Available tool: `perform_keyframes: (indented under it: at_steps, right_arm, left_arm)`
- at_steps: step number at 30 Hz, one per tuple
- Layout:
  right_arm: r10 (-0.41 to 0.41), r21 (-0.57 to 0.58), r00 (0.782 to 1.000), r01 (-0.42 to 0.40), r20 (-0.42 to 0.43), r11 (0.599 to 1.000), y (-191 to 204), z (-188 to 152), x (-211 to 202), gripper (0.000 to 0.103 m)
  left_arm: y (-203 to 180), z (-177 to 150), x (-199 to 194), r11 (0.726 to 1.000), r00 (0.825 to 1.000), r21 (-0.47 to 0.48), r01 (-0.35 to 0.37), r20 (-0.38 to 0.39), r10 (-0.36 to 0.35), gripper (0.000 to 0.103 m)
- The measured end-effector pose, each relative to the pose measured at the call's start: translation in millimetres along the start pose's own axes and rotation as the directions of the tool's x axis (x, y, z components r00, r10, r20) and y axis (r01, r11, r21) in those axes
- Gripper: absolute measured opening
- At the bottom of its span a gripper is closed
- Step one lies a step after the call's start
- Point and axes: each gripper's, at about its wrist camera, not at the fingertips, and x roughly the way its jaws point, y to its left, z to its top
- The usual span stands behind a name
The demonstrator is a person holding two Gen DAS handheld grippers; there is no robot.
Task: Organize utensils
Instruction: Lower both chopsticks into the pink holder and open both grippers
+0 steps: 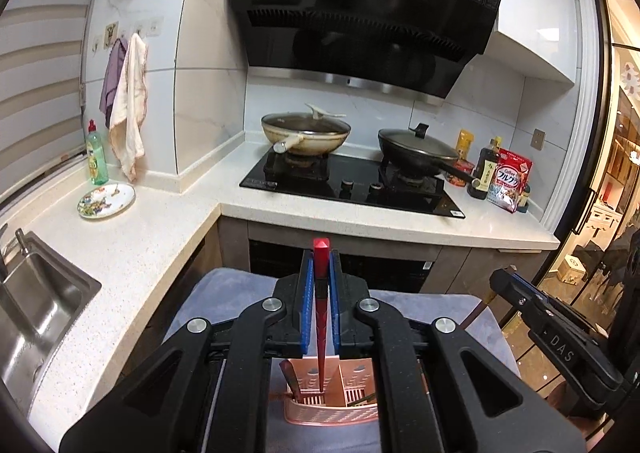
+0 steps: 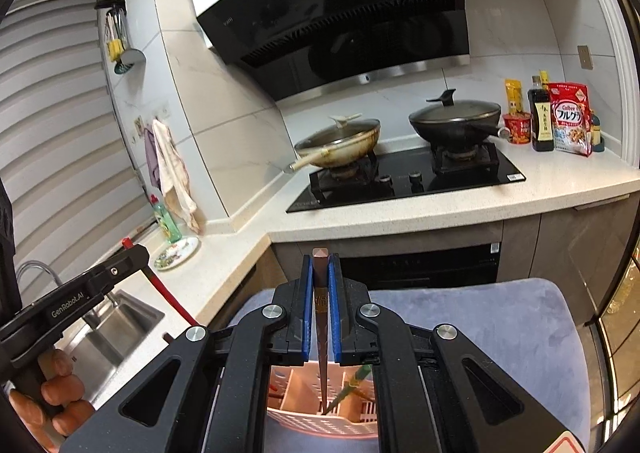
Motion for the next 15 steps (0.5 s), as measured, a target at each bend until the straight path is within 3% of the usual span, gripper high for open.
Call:
perform_keyframes:
  at_steps: [6, 9, 10, 11, 15]
  right_arm:
    - [0.001, -0.012, 1.0, -0.001, -0.027, 1.0, 0.4, -8.5, 6.0, 0.014]
    - [-0.003, -0.017, 1.0, 0.003, -0.016, 1.0, 2.0, -9.1, 0.3, 0.025]
    - [-0.004, -0.015, 1.0, 0.004, -0.005, 1.0, 2.6, -9.1, -4.5, 0.036]
    - [-0.003, -0.013, 1.0, 0.003, 0.004, 1.0, 3.0, -8.8, -9.0, 0.043]
    - [-0.001, -0.025, 1.0, 0.001, 0.015, 1.0, 7.9, -7.9, -21.9, 0.043]
  left_arm:
    - [2.0, -9.5, 3.0, 1.0, 1.0, -0.009, -0.014, -0.012, 0.014, 0.009]
    - [0.2, -11.8, -2.4, 0.999, 0.999, -0.002, -0.04, -0.001, 0.04, 0.033]
    - [-0.1, -12.0, -5.2, 0.999, 0.999, -0.002, -0.045, 0.005, 0.045, 0.037]
    - [-0.7, -12.6, -9.0, 0.999, 0.999, 0.001, -0.046, 0.011, 0.046, 0.037]
    - [-5.7, -13.0, -17.7, 0.998, 0.998, 0.023, -0.061, 0.013, 0.061, 0.037]
